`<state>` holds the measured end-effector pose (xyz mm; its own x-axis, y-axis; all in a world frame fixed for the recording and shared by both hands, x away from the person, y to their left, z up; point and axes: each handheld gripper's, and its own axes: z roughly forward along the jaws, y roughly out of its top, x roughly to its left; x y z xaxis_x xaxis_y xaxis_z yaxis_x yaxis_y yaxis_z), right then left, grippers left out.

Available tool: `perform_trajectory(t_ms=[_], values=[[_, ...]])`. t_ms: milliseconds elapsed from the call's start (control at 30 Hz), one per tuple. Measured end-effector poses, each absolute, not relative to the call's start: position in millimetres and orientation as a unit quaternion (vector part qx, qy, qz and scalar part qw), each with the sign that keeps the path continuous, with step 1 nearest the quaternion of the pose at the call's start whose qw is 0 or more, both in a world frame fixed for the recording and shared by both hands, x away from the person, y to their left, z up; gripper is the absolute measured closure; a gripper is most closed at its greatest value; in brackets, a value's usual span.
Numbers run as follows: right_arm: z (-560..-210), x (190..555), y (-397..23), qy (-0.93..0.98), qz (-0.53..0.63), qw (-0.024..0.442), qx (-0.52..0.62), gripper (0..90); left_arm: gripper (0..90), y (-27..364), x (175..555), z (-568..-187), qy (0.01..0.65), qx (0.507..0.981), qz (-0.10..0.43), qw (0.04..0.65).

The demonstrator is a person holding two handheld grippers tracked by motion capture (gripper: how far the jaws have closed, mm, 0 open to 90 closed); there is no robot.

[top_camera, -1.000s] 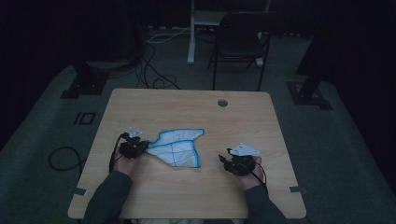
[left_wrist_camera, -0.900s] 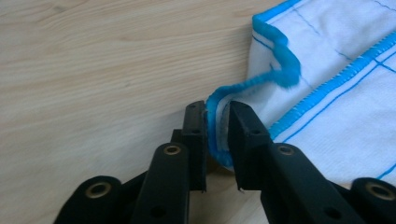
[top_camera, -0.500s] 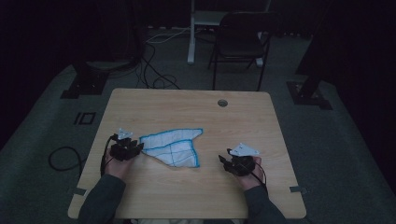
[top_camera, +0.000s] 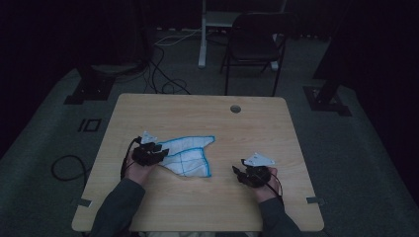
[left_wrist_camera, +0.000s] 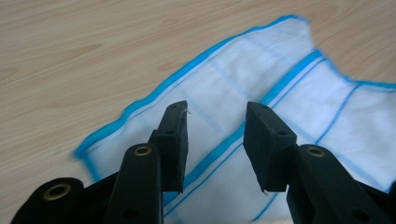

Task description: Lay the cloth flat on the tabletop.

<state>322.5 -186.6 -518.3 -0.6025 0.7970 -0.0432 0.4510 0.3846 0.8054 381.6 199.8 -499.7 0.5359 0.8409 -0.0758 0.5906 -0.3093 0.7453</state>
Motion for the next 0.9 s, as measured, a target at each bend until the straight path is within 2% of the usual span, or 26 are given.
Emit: perform_trajectory(t_ms=[367,667,900], values=[[-520.6,323.3,-188.6,0.801,0.394,0.215,0.396,53.2,58.5,150.6,396.9,-494.7,0.412,0.814,0.15,0.381],[-522.4,322.9,-189.9,0.801,0.392,0.21,0.4,52.4,61.8,124.2,406.8,-496.6,0.387,0.83,0.143,0.376],[-523.1,322.7,-189.4,0.802,0.391,0.21,0.4,52.4,58.2,106.4,418.7,-499.3,0.378,0.841,0.143,0.36]])
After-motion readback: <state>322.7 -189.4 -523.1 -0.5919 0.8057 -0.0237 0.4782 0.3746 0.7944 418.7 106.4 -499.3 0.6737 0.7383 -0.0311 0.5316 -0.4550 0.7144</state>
